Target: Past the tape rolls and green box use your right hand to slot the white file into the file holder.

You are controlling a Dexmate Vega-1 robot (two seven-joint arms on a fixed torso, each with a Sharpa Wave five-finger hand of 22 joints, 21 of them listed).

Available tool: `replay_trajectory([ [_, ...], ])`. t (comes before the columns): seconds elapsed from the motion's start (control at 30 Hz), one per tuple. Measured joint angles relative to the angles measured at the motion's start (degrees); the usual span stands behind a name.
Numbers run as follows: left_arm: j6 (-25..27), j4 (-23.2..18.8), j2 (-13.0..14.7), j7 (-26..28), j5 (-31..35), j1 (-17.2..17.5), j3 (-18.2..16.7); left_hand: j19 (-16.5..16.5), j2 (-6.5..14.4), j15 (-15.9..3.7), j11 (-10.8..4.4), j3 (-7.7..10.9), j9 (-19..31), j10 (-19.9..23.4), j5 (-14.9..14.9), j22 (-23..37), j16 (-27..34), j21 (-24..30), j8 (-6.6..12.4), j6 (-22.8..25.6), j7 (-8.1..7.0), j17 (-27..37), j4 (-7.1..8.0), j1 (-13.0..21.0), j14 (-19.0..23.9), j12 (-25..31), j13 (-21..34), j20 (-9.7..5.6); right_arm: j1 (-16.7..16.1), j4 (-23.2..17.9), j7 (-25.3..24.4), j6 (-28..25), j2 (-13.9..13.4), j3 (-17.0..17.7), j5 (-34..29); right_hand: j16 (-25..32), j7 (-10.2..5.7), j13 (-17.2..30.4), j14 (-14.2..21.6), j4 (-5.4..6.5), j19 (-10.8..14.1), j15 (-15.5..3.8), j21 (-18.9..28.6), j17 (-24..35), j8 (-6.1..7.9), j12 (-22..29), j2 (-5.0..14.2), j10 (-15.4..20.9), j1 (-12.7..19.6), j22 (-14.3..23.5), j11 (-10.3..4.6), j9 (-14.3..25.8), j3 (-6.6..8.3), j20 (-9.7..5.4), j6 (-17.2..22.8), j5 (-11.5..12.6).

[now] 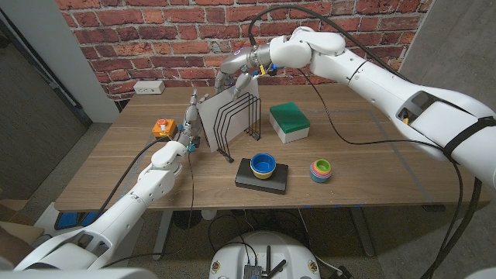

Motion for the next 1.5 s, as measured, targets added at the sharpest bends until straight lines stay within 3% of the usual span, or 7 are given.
replay_trajectory([
  [0.47, 0.0, 0.0, 0.0, 0.0, 0.0, 0.0, 0.0, 0.0, 0.0, 0.0, 0.0, 0.0, 0.0, 0.0, 0.0, 0.0, 0.0, 0.0, 0.0, 0.0, 0.0, 0.0, 0.0, 0.0, 0.0, 0.0, 0.0, 0.0, 1.9, 1.5, 5.0, -1.4, 1.0, -0.5, 3.4, -0.2, 0.77, -2.2, -7.8, -0.24, -4.2, 0.49, -3.9, -2.7, -0.83, 0.0, -0.97, -6.8, -1.6, 0.0, 1.25, -0.2, -0.25, 1.55, -6.3, 0.8],
  [1.07, -0.1, 0.0, 0.0, 0.0, 0.0, 0.0, 0.0, 0.0, 0.0, 0.0, 0.0, 0.0, 0.0, 0.0, 0.0, 0.0, 0.0, 0.0, 0.0, 0.0, 0.0, 0.0, 0.0, 0.0, 0.0, 0.0, 0.0, 0.0, 1.8, 0.1, 8.1, -3.9, 0.1, 0.5, 7.0, -0.2, 1.06, -3.9, -11.4, 0.39, -5.5, 0.62, -6.3, -4.5, -0.83, 0.0, -0.59, -11.4, -3.6, -0.2, 2.78, -0.5, -0.91, 2.2, -10.7, 1.0],
  [1.5, -0.1, 0.0, 0.0, 0.0, 0.0, 0.0, 0.0, 0.0, 0.0, 0.0, 0.0, 0.0, 0.0, 0.0, 0.0, 0.0, 0.0, 0.0, 0.0, 0.0, 0.0, 0.0, 0.0, 0.0, 0.0, 0.0, 0.0, 0.0, -1.2, -4.3, 8.7, -9.4, -2.4, 3.2, 10.0, 0.1, 1.35, -4.6, -12.7, 0.61, -5.9, 0.74, -7.4, -5.3, -0.83, 0.0, -0.57, -13.3, -4.2, -0.1, 3.27, -0.8, -1.14, 2.6, -12.2, 1.0],
])
